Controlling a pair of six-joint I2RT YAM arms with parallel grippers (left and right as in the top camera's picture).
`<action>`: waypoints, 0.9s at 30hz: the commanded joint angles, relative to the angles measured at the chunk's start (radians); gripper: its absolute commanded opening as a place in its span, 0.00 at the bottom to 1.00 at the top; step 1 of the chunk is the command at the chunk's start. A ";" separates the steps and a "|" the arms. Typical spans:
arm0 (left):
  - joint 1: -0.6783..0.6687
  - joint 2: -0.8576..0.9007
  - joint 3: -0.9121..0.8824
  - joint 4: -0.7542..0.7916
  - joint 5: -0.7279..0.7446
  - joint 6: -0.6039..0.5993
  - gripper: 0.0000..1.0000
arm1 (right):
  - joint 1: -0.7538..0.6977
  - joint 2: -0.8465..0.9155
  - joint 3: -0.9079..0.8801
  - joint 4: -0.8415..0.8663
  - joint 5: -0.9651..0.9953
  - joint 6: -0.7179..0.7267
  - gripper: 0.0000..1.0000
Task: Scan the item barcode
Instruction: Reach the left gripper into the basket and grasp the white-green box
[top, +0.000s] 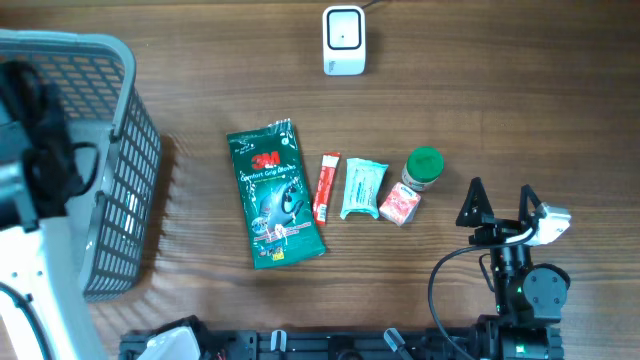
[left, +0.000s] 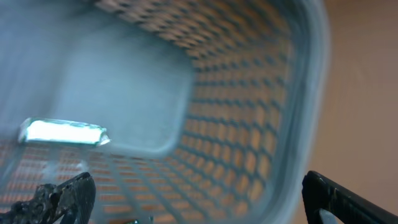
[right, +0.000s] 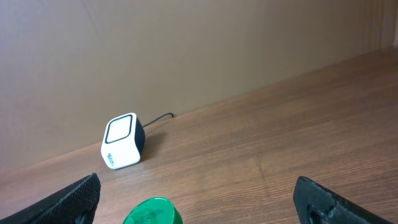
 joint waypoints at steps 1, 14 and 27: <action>0.149 0.069 0.006 -0.060 0.121 -0.284 1.00 | 0.006 -0.002 -0.001 0.003 0.009 -0.017 1.00; 0.243 0.333 -0.006 -0.130 0.227 -0.504 1.00 | 0.006 -0.002 -0.001 0.003 0.009 -0.017 1.00; 0.238 0.602 -0.013 -0.192 0.270 -0.545 1.00 | 0.006 -0.002 -0.001 0.003 0.009 -0.017 1.00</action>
